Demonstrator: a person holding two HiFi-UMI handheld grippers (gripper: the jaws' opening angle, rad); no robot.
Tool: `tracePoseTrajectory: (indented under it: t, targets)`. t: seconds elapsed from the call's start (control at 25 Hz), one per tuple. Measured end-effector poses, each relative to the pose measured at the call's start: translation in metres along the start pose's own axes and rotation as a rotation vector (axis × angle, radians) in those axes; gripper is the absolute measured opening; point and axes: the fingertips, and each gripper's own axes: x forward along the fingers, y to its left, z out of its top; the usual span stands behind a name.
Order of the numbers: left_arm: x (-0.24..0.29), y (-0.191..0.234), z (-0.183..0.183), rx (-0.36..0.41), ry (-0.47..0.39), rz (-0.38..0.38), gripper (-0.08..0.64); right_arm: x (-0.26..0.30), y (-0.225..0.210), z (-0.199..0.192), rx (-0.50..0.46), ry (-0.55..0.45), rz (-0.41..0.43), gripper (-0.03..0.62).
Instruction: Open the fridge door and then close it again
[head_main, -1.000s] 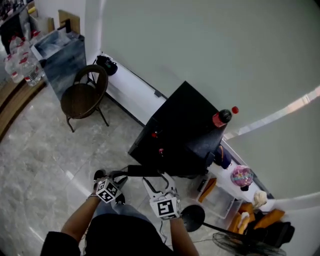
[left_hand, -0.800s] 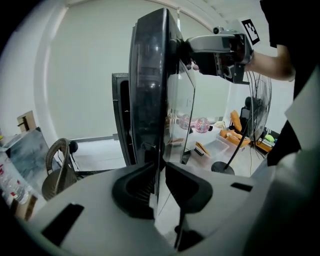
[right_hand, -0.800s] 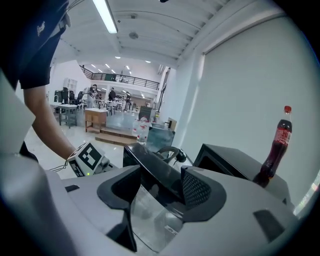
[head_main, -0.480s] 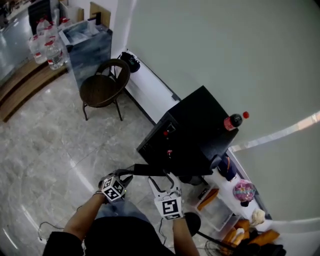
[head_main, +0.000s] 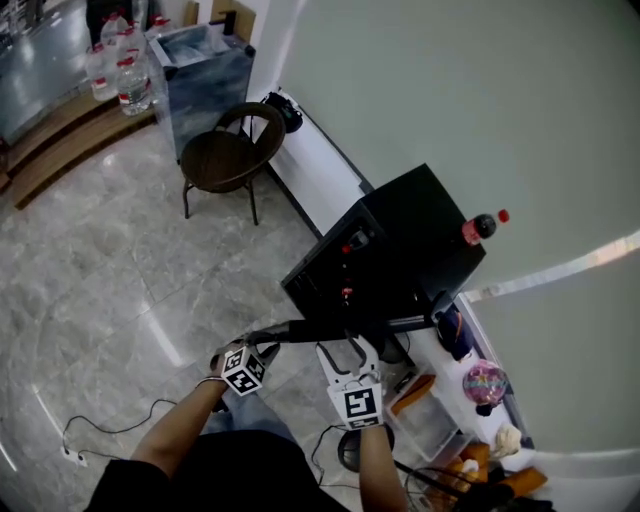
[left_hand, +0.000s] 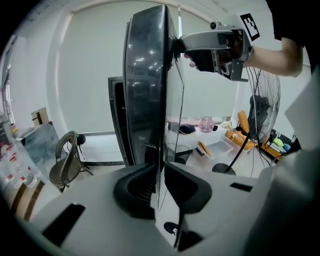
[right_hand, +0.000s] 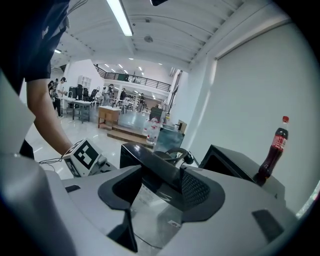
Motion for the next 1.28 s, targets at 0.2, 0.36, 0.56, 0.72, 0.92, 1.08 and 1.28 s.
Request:
tracePoseTrajectory:
  t: [0.2,0.36,0.56,0.72,0.92,1.08,1.28]
  targets:
    - [-0.01,-0.029,-0.008,-0.023,-0.015,0.042,0.051,-0.023,0.015,-0.002,-0.007,-0.004,0.004,0.235]
    - [-0.011,-0.056,-0.012,-0.047,-0.025,0.069,0.048,-0.041,0.025,-0.012,-0.032,0.008,0.013,0.215]
    - [-0.008,-0.086,-0.017,-0.069,-0.008,0.113,0.044,-0.061,0.03,-0.03,-0.043,0.034,0.039,0.213]
    - [-0.007,-0.109,-0.017,-0.109,0.007,0.16,0.043,-0.077,0.038,-0.045,-0.224,0.055,0.062,0.229]
    - [-0.007,-0.131,-0.018,-0.164,0.014,0.228,0.044,-0.093,0.04,-0.042,-0.306,0.018,0.109,0.229]
    - [-0.003,-0.151,-0.018,-0.201,0.025,0.273,0.044,-0.103,0.041,-0.049,-0.331,-0.003,0.188,0.235]
    - [-0.002,-0.177,-0.015,-0.235,0.023,0.319,0.044,-0.123,0.042,-0.059,-0.378,-0.015,0.248,0.235]
